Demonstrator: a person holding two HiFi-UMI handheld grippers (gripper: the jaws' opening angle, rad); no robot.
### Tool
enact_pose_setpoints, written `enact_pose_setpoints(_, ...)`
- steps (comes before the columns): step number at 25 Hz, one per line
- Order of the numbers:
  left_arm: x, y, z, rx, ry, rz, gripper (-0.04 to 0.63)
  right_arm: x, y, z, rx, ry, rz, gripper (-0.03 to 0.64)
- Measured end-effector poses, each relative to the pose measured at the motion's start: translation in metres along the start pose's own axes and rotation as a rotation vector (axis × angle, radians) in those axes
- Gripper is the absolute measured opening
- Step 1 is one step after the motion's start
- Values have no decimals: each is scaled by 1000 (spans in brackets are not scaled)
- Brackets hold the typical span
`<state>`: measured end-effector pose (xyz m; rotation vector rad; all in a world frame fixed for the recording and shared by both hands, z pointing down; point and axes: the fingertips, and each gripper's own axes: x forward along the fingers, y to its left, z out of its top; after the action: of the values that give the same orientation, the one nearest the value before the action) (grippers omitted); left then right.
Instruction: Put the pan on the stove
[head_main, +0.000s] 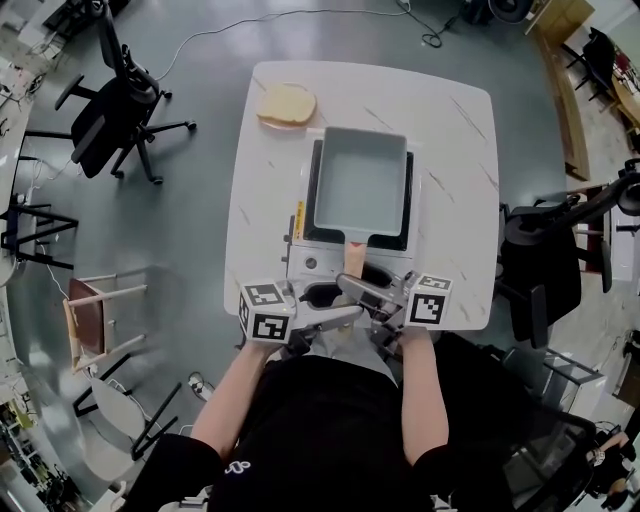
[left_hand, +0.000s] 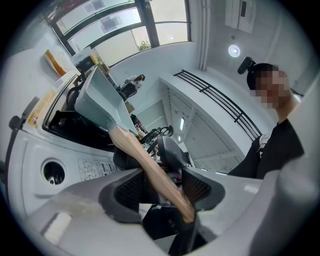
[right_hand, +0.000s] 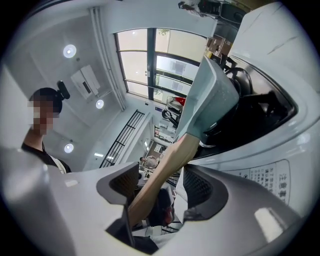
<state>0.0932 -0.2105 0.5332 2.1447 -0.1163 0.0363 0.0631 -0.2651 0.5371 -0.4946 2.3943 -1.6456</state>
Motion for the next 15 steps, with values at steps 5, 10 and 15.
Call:
enact_pose_setpoints(5, -4, 0, -1, 9, 2, 20, 232, -13, -5, -1, -29, -12, -80, 282)
enact_pose_setpoints(10, -17, 3, 4, 37, -60, 86, 233, -27, -7, 1, -56, -53, -148, 282)
enact_pose_setpoints(15, -37, 1, 20, 84, -168, 178, 232, -39, 0, 9, -135, -99, -211, 259)
